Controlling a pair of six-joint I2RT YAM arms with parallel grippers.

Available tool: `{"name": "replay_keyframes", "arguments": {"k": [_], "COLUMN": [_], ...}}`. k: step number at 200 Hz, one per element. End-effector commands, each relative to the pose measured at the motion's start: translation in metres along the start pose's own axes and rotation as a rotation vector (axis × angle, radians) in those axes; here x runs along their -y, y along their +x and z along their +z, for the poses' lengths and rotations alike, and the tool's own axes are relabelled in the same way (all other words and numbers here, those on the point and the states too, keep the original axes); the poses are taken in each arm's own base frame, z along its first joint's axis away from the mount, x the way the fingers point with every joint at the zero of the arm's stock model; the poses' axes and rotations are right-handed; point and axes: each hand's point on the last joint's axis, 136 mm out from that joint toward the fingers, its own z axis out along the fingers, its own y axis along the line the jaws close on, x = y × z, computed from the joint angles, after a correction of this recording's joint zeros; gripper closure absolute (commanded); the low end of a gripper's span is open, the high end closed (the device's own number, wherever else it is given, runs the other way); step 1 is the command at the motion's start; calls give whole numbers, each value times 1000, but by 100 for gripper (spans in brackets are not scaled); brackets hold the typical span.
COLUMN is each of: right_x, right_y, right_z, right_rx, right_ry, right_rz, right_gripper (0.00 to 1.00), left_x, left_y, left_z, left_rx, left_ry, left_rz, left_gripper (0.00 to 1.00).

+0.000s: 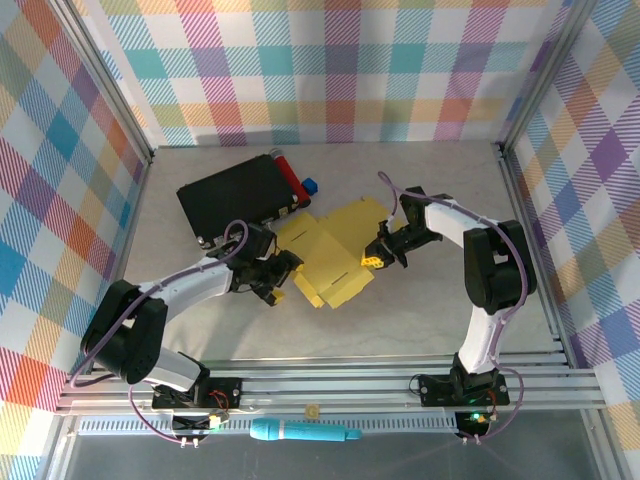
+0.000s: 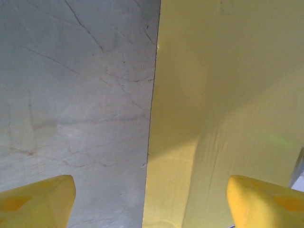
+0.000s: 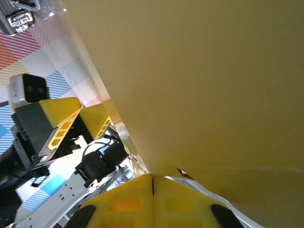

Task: Fold the paper box

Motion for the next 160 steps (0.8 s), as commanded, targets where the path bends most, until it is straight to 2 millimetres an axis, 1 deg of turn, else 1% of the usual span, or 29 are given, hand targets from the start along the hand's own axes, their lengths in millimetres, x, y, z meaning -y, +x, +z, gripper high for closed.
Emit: {"name": "replay_keyframes", "arguments": {"k": [1,24,39,55,72,91,110,117,126,135,143,160], "right_x": [-12,-13,-14,-14,-14,-14,-14,-13,-13,-13,-12,-12], "right_y": [-2,-2,-2,-3,-3,-4,-5,-5,-6,-8,-9,-13], "right_z": [0,0,0,0,0,1,1,0,-1,-2,-4,-13], "right_rx": [-14,-17,-19,-20,-21,-23,-20,-18,-15,-7,3,40], "right_ry": [-34,-39,-42,-44,-45,-45,-43,-41,-40,-34,-28,-15], "right_rz": [-2,1,4,4,7,8,11,10,11,13,12,10], "right_gripper": [100,100,100,100,100,100,100,100,100,100,100,100], "left_x": [34,47,50,51,54,60,66,68,70,74,78,91], "left_y": [2,-2,-3,-6,-11,-14,-15,-15,-15,-15,-14,-13], "left_z": [0,5,8,9,6,2,-2,-4,-7,-11,-15,-27], "left_rx": [5,28,39,56,84,104,110,115,121,128,131,143], "left_ry": [196,256,273,294,314,342,356,356,352,354,355,358], "left_rz": [-52,-53,-53,-62,-66,-62,-56,-54,-52,-46,-43,-24], "left_gripper": [17,18,19,24,40,53,68,75,87,96,100,100]}}
